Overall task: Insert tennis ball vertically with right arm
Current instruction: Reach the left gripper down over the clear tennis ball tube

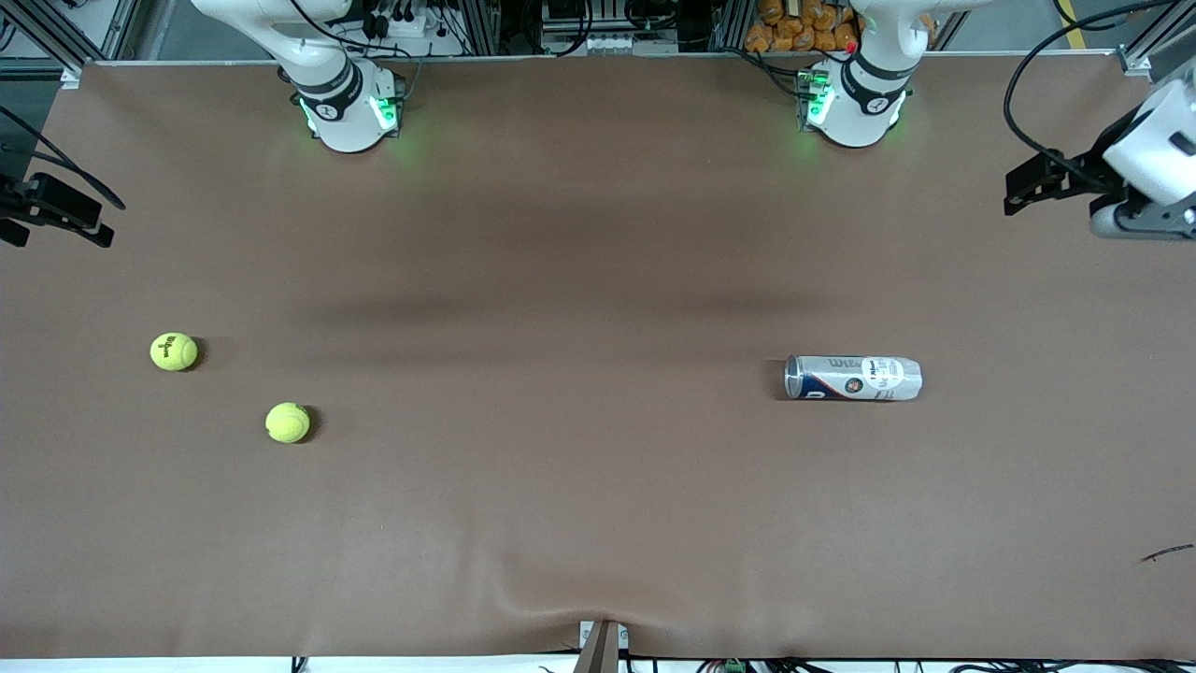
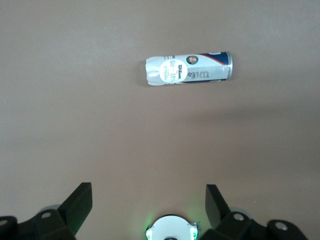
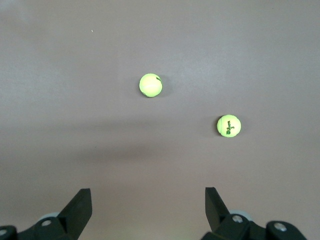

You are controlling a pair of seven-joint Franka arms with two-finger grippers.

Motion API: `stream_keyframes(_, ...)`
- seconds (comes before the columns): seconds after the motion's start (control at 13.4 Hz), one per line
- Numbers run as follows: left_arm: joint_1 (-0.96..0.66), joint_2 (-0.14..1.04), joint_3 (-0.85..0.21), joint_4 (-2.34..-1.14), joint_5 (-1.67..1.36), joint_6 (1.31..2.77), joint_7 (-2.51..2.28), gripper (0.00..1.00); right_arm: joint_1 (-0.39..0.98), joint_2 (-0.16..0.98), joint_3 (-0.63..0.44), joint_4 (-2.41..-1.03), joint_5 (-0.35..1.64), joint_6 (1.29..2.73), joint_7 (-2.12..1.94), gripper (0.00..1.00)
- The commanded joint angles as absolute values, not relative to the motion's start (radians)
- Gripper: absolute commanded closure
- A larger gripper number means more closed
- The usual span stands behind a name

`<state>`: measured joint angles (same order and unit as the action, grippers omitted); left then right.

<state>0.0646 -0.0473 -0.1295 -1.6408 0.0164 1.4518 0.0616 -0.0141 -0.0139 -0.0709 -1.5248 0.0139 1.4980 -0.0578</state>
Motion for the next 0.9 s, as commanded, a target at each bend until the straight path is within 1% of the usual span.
stream_keyframes(0.0,0.061,-0.025,-0.140,-1.644,0.037,1.456,0.106,0.00,-0.017,-0.021,-0.066,-1.516,0.015,1.485,-0.051,0.00)
stream_keyframes(0.3,0.063,-0.023,-0.155,-1.718,0.038,1.543,0.107,0.00,-0.015,-0.021,-0.066,-1.513,0.015,1.485,-0.046,0.00)
stream_keyframes(0.82,0.061,-0.006,-0.248,-1.880,0.097,1.716,0.205,0.00,-0.020,-0.020,-0.066,-1.514,0.014,1.483,-0.048,0.00)
